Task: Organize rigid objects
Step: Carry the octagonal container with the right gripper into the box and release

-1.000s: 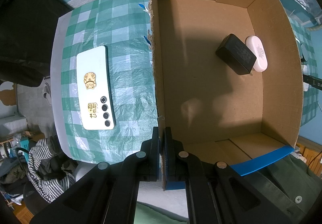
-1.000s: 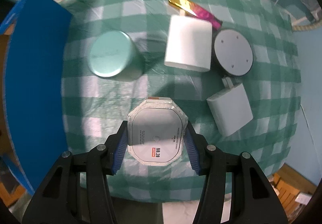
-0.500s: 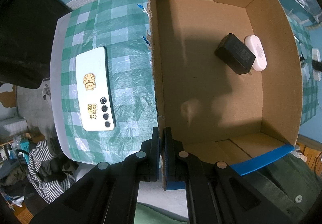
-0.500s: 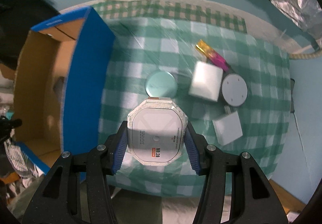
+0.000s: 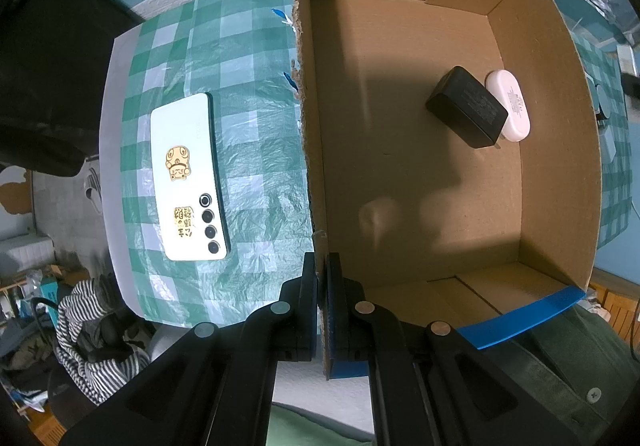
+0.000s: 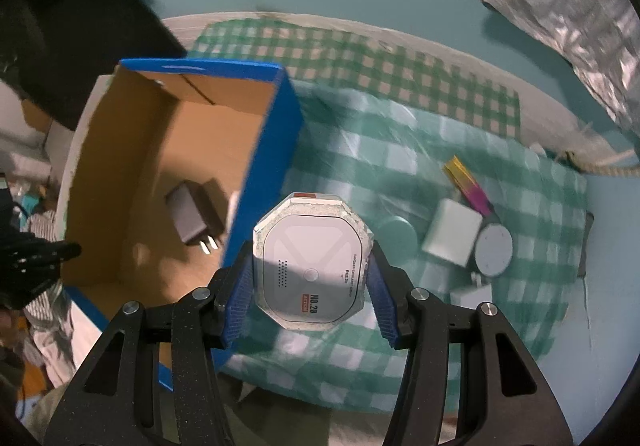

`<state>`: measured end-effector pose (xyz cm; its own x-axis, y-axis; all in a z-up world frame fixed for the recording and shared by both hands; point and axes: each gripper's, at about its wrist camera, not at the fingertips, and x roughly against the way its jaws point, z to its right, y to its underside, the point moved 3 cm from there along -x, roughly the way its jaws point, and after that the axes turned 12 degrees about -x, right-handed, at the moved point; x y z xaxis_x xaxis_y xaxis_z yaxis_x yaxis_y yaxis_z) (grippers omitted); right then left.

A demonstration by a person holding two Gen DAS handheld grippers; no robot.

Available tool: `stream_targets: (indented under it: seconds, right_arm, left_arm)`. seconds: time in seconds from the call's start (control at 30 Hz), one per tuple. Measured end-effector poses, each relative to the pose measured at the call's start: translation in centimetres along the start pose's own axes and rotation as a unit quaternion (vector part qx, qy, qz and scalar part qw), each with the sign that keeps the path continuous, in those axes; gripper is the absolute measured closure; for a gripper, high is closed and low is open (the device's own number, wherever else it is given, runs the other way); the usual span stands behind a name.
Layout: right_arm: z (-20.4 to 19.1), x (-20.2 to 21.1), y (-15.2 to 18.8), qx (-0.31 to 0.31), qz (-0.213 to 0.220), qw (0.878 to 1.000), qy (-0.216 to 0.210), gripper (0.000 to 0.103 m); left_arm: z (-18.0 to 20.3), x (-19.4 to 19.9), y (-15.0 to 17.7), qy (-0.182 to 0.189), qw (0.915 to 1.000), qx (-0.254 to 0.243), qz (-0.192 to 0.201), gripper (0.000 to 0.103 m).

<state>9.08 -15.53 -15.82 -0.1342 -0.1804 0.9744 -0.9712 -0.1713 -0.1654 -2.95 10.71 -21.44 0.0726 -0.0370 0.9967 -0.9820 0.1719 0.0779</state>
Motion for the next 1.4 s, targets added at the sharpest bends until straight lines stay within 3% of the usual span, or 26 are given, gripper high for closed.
stream_targets:
  seconds: [0.6,1.4]
  right_arm:
    - [-8.6,-3.1,-1.9,0.116,-0.017,0.993,-0.002,0.050]
    - [-9.6,-8.3,-1.4,0.150,-0.055,0.987,0.011,0.050]
  left_arm:
    - [0.0,-0.1,0.1,0.001,1.0000,0.000,0.000,0.099]
    - [0.0,-0.1,0.0,0.000,1.0000,0.000,0.000,0.099]
